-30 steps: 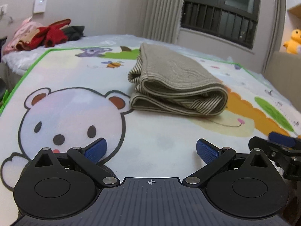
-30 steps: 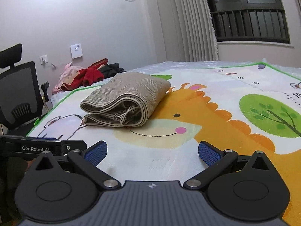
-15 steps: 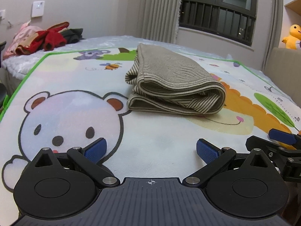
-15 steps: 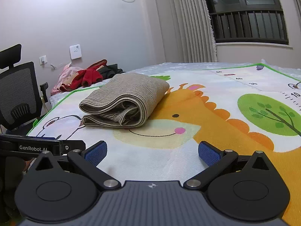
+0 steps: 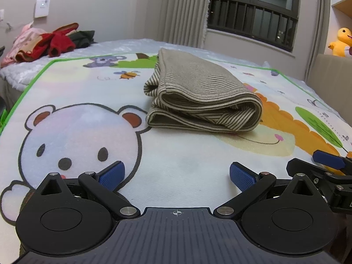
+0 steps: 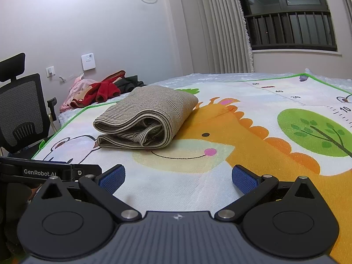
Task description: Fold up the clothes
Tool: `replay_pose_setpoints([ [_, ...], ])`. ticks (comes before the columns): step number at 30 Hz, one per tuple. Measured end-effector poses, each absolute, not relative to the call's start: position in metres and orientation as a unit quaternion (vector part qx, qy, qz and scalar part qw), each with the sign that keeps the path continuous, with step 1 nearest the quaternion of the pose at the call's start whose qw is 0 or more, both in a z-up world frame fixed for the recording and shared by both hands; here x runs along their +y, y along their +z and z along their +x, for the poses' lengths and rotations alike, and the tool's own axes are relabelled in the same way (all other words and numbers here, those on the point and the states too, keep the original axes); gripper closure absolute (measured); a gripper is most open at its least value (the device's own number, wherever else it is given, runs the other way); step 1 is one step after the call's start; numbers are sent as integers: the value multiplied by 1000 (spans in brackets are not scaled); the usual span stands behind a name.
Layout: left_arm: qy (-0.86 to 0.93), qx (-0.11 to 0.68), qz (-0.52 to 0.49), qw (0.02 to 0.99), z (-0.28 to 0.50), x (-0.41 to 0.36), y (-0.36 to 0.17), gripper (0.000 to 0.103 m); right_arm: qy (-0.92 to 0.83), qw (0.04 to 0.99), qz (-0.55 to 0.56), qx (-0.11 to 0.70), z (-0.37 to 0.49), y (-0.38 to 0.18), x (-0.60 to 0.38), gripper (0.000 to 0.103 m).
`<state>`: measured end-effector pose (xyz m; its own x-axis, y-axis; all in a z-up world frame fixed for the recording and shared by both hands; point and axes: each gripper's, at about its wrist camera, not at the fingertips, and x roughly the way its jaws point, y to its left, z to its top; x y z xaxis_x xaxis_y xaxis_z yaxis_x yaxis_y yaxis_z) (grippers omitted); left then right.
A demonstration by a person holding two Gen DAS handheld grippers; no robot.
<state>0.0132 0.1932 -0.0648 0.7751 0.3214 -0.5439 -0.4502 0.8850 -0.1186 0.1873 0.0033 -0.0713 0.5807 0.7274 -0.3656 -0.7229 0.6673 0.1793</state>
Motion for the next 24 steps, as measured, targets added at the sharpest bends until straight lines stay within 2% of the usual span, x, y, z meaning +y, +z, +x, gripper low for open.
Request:
replay_pose_setpoints([
  [24, 206, 266, -119, 934, 14, 192, -64, 0, 411, 888, 9, 206, 185, -72, 2, 0],
])
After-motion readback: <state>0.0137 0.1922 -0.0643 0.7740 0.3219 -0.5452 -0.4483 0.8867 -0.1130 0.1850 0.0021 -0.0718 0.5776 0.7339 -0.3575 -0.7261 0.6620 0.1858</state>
